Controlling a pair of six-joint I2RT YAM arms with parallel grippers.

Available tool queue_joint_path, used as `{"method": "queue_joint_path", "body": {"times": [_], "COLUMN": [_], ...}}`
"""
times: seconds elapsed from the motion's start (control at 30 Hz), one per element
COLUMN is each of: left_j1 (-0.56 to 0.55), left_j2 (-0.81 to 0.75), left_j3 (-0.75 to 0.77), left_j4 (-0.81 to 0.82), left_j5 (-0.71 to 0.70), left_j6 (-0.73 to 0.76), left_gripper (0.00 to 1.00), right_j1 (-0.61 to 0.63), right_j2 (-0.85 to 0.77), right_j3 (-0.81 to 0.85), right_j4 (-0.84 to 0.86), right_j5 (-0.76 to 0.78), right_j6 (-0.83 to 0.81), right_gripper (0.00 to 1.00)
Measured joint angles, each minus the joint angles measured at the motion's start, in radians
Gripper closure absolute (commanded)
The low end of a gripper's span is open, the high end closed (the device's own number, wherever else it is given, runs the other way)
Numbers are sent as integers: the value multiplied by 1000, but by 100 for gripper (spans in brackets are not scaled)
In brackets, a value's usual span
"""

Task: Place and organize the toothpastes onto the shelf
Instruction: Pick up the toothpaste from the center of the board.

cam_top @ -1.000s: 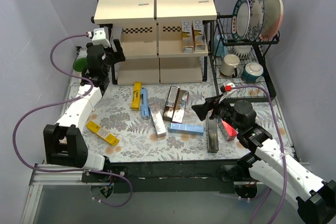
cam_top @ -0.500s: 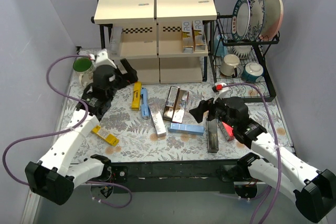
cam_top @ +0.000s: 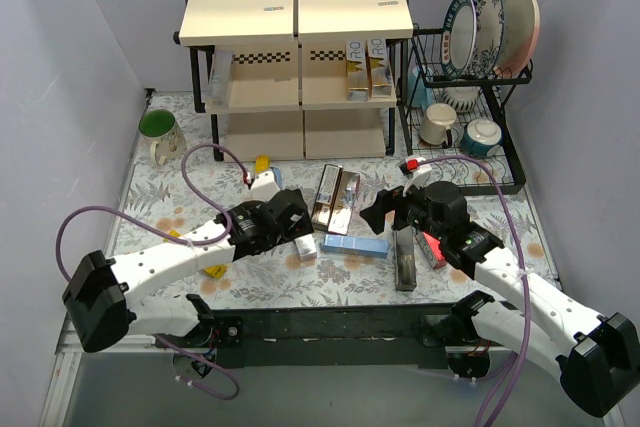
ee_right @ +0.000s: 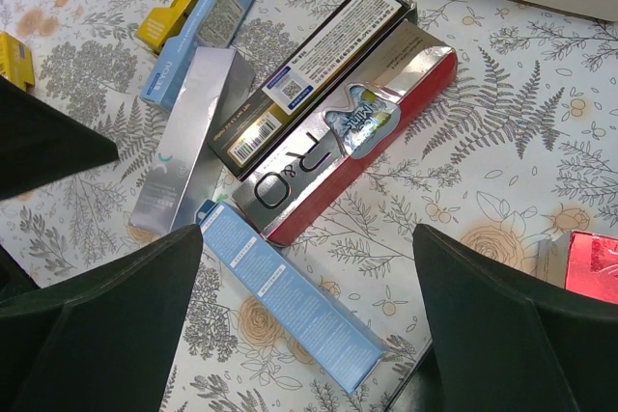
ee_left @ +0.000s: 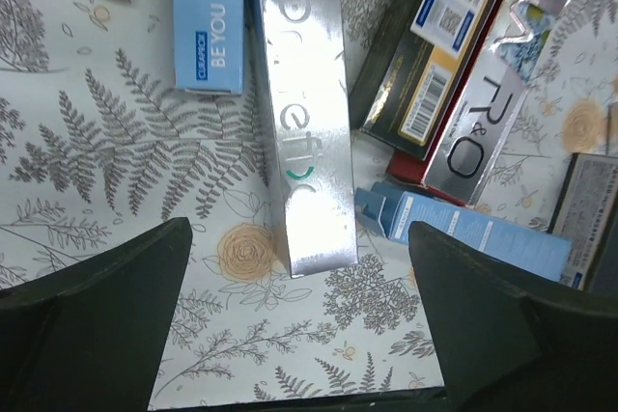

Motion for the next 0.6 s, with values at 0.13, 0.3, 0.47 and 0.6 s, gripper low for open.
{"method": "queue_joint_path", "body": {"times": [0.13,0.3,0.47,0.6], "left_j1": [-60,-101,-142,-158], "left_j2": [79,213,306,355], "left_j3": [0,16,41,43], "left_j4": [-4,-5,-2,11], "left_j5": [-39,-69,-89,-91], "left_j6": [-71,-118,-135,-134], "left_gripper": [10,17,19,20], "right_j1": [0,0,0,0], "right_j2": [0,-3,-11,-12], "right_j3": [-2,-5,-8,-16], "right_j4": [0,0,1,0], "right_j5": [5,12,18,19], "right_j6": [3,4,5,6], "right_gripper": [2,2,3,3]}}
